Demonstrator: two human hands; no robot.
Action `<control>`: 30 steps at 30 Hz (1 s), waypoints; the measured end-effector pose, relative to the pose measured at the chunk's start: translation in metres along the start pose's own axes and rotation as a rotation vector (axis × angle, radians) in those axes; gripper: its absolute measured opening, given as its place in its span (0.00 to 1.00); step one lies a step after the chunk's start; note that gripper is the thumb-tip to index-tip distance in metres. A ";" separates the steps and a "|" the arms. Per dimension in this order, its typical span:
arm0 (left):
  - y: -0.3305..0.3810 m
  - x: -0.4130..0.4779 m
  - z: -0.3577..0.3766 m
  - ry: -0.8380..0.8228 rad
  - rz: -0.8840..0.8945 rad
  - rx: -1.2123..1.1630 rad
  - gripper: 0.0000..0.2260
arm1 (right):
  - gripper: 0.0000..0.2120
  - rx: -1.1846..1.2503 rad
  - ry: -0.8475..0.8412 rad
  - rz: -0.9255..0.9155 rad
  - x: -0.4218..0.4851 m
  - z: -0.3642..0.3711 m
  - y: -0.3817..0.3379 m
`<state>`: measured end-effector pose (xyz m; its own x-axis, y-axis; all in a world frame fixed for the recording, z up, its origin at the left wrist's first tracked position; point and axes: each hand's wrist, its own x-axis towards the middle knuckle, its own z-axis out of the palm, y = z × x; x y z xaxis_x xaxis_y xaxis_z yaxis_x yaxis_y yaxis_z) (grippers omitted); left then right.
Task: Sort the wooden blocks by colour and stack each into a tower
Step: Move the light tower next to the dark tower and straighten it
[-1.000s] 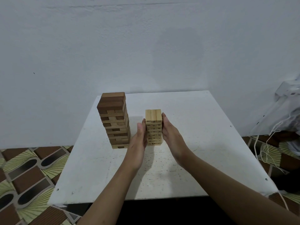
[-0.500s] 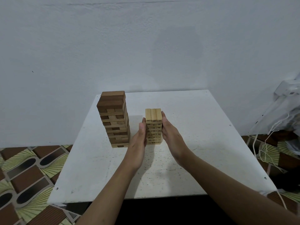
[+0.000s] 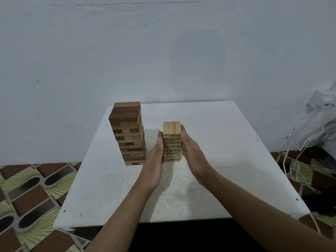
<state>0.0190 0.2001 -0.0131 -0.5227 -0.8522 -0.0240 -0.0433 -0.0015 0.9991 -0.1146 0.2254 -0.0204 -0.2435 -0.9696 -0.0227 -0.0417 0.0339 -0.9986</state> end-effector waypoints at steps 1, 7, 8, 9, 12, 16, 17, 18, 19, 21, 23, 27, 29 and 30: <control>-0.001 0.000 -0.001 0.000 -0.004 -0.001 0.16 | 0.38 -0.001 0.002 0.000 0.000 0.000 0.000; -0.002 0.001 -0.001 -0.010 0.000 -0.002 0.16 | 0.35 0.007 0.006 0.006 -0.001 0.000 -0.001; -0.002 0.001 -0.001 -0.006 -0.002 0.006 0.17 | 0.35 0.004 0.008 0.006 -0.001 0.000 -0.001; -0.002 0.001 -0.002 0.004 -0.006 0.011 0.18 | 0.35 -0.001 0.010 0.006 -0.001 0.001 0.000; -0.001 -0.001 -0.002 0.039 0.016 -0.003 0.25 | 0.35 -0.018 0.028 0.009 -0.001 -0.001 0.002; 0.001 0.002 -0.001 0.106 0.081 -0.007 0.30 | 0.23 -0.029 0.127 -0.032 0.000 -0.012 0.000; 0.001 0.004 -0.001 0.124 0.099 -0.005 0.32 | 0.23 -0.034 0.142 -0.043 0.001 -0.017 -0.002; 0.000 0.007 -0.002 0.145 0.112 -0.001 0.32 | 0.23 -0.043 0.140 -0.051 0.003 -0.021 -0.004; 0.000 0.010 -0.003 0.162 0.118 0.002 0.32 | 0.24 -0.067 0.123 -0.060 0.005 -0.026 -0.006; 0.000 0.016 -0.005 0.178 0.123 0.019 0.30 | 0.26 -0.153 0.071 -0.080 0.010 -0.034 -0.008; 0.000 0.021 -0.006 0.175 0.128 0.084 0.31 | 0.24 -0.217 0.033 -0.084 0.014 -0.039 -0.011; -0.001 0.028 -0.006 0.178 0.137 0.150 0.32 | 0.19 -0.240 0.048 -0.085 0.021 -0.044 -0.027; -0.002 0.030 -0.007 0.174 0.136 0.143 0.32 | 0.18 -0.282 0.033 -0.080 0.025 -0.044 -0.035; -0.002 0.030 -0.007 0.171 0.132 0.142 0.32 | 0.18 -0.298 0.020 -0.071 0.029 -0.044 -0.038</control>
<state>0.0091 0.1707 -0.0153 -0.3807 -0.9162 0.1248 -0.1101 0.1790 0.9777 -0.1625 0.2070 0.0193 -0.2491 -0.9672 0.0506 -0.3409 0.0387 -0.9393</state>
